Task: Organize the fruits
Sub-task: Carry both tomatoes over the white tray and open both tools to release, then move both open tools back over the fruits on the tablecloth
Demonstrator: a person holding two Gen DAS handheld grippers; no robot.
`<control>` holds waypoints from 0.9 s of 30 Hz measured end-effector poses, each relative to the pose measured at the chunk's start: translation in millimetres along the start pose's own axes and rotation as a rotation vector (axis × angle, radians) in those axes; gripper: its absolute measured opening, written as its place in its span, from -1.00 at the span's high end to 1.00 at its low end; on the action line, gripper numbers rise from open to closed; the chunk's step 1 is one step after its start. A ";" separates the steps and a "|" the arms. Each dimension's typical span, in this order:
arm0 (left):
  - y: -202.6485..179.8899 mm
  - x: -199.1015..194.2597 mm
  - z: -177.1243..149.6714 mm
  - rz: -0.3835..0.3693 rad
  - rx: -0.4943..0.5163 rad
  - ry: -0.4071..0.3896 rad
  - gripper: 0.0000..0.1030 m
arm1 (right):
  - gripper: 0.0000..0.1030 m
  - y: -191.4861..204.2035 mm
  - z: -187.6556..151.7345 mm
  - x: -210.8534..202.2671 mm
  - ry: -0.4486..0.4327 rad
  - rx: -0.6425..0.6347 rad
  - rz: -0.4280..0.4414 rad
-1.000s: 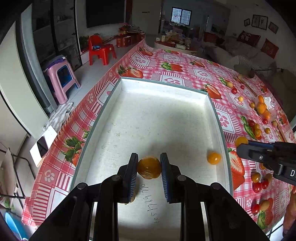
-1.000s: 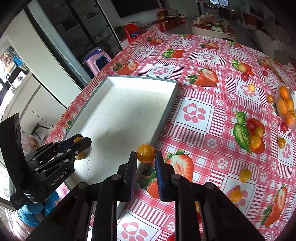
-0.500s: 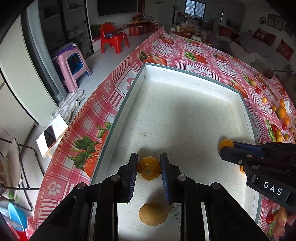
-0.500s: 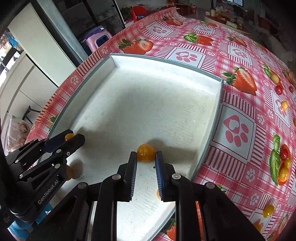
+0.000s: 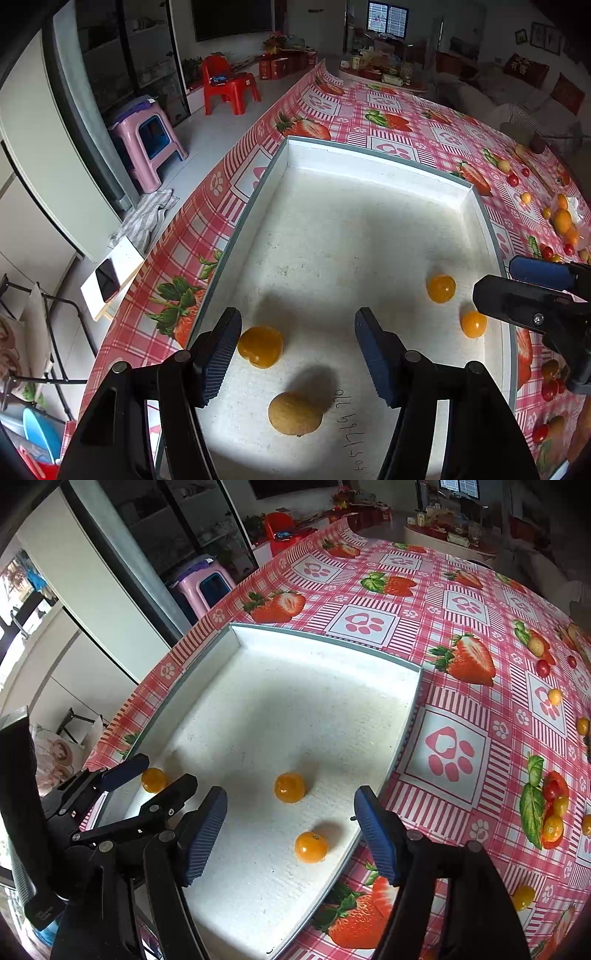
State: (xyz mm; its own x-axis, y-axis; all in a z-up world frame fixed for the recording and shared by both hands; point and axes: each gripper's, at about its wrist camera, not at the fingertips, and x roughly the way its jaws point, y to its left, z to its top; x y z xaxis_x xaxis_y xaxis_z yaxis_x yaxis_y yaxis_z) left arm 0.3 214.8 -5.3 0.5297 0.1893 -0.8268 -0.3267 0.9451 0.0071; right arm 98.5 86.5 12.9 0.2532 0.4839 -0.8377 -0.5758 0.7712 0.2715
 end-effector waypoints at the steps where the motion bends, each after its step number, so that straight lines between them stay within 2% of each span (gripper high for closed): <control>1: -1.6 -3.8 -0.6 -0.002 0.004 -0.006 -0.27 | -0.55 -3.2 -1.0 -7.1 -0.017 0.009 0.011; 8: -34.9 -29.6 -4.7 -0.037 0.066 -0.048 -0.27 | -0.56 -47.9 -28.5 -46.3 -0.065 0.117 0.007; 16: -105.1 -58.5 -17.0 -0.131 0.209 -0.083 -0.27 | -0.56 -109.7 -85.3 -91.9 -0.102 0.228 -0.086; 22: -157.1 -63.3 -35.4 -0.180 0.329 -0.071 -0.27 | -0.56 -135.9 -135.7 -117.6 -0.123 0.271 -0.160; 27: -184.3 -54.4 -51.9 -0.224 0.370 -0.020 -0.27 | -0.56 -139.5 -171.3 -122.1 -0.127 0.251 -0.223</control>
State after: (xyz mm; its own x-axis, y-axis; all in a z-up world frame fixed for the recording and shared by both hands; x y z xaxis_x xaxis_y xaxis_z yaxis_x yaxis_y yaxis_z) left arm -8.9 16.5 9.3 0.5720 -0.0293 -0.8197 0.0987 0.9946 0.0333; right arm 14.7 -151.0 -3.9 0.4553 0.3276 -0.8279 -0.2907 0.9336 0.2095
